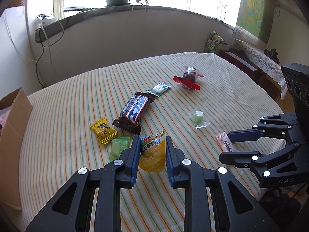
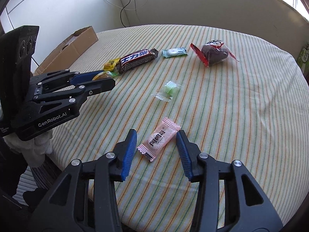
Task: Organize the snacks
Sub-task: 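Grasp the pink packet with the right gripper while the left grasps the yellow-green pastry bag, then carry the pink packet and pastry bag into the box and release both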
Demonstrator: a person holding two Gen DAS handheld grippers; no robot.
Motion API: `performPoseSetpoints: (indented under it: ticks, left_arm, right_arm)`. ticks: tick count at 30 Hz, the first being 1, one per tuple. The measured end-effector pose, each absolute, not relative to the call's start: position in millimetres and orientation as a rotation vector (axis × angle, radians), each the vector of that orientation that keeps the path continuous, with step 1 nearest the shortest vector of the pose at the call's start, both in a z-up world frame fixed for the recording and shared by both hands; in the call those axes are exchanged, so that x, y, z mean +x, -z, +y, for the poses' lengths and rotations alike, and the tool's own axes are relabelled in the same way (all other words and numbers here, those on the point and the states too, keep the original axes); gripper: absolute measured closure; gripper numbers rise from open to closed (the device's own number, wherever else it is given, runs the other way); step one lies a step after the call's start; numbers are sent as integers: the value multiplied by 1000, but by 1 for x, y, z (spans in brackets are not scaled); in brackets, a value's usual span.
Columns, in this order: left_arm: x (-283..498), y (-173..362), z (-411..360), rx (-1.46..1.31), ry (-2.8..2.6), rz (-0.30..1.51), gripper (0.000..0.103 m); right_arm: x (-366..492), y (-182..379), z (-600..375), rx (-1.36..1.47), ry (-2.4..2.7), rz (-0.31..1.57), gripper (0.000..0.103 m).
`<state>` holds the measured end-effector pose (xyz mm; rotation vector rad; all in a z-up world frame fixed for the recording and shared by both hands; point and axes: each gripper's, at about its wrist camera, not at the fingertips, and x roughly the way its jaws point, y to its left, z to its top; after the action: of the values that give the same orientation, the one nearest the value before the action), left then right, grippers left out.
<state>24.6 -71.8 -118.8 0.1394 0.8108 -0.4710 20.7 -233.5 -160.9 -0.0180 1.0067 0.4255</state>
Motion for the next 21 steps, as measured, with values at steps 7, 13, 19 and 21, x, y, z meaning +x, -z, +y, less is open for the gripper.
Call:
performPoseSetpoints:
  ticks: [7, 13, 19, 21]
  left_arm:
    - [20, 115, -58, 86, 434, 794, 80]
    - [20, 105, -38, 0, 375, 758, 80]
    - [16, 87, -11, -36, 304, 710, 80]
    - [13, 82, 1, -41, 273, 693, 80]
  right_arm:
    - [21, 164, -213, -182, -351, 971, 82]
    - [23, 158, -213, -157, -352, 976, 84]
    - [31, 130, -207, -98, -409, 932, 84]
    - [37, 120, -202, -88, -439, 915, 84]
